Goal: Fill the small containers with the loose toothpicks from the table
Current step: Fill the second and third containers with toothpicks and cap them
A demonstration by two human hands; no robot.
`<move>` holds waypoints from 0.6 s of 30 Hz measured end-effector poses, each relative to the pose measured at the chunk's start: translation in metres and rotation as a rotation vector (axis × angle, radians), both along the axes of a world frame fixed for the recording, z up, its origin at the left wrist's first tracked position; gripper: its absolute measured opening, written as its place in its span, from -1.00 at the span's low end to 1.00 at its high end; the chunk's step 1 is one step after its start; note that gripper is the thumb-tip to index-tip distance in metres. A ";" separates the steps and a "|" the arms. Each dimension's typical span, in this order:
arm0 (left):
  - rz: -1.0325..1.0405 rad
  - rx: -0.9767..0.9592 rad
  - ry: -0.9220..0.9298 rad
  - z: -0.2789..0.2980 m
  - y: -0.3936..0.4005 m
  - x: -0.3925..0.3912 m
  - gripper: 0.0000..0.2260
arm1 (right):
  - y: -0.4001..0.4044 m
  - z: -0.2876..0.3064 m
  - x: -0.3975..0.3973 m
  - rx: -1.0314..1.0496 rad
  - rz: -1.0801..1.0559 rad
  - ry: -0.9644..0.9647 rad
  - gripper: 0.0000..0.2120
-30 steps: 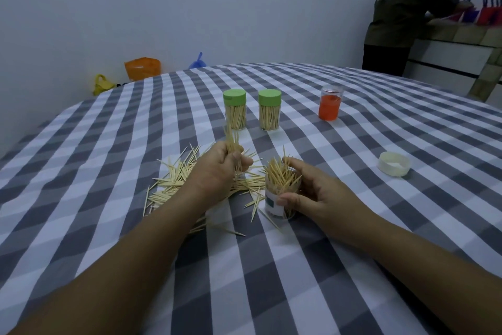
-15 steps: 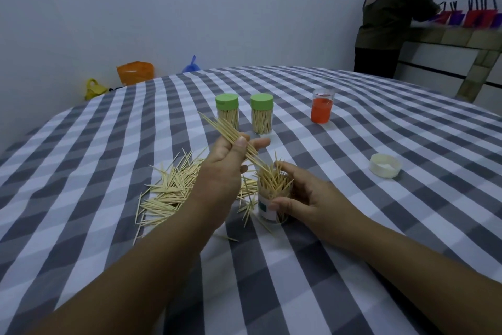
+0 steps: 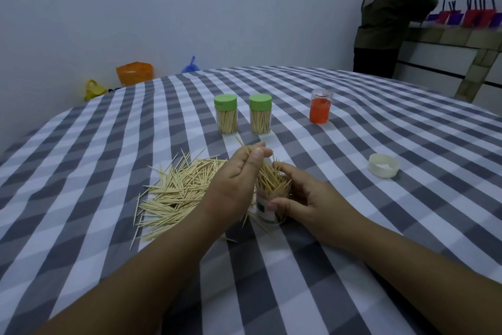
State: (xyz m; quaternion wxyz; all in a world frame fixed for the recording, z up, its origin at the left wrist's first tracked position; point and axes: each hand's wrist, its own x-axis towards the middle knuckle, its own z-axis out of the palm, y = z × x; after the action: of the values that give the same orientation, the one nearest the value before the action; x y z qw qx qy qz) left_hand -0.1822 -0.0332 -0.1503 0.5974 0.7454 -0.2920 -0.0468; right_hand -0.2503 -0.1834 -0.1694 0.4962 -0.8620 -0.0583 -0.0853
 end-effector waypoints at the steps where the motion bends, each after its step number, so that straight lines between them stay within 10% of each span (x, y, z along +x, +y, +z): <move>1: -0.011 0.025 -0.013 0.000 0.000 0.000 -0.80 | 0.000 0.000 0.000 0.000 0.000 0.001 -0.48; 9: -0.071 0.027 -0.079 0.005 0.000 -0.005 -0.49 | -0.001 -0.001 0.000 -0.032 -0.010 0.026 -0.36; 18: 0.028 0.078 -0.014 0.000 0.002 0.003 -0.67 | 0.000 -0.001 0.000 -0.039 -0.012 0.022 -0.32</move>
State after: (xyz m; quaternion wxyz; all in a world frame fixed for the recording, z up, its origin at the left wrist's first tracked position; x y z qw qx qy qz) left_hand -0.1792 -0.0310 -0.1506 0.5664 0.7726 -0.2836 -0.0443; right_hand -0.2508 -0.1834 -0.1701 0.4794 -0.8728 -0.0492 -0.0777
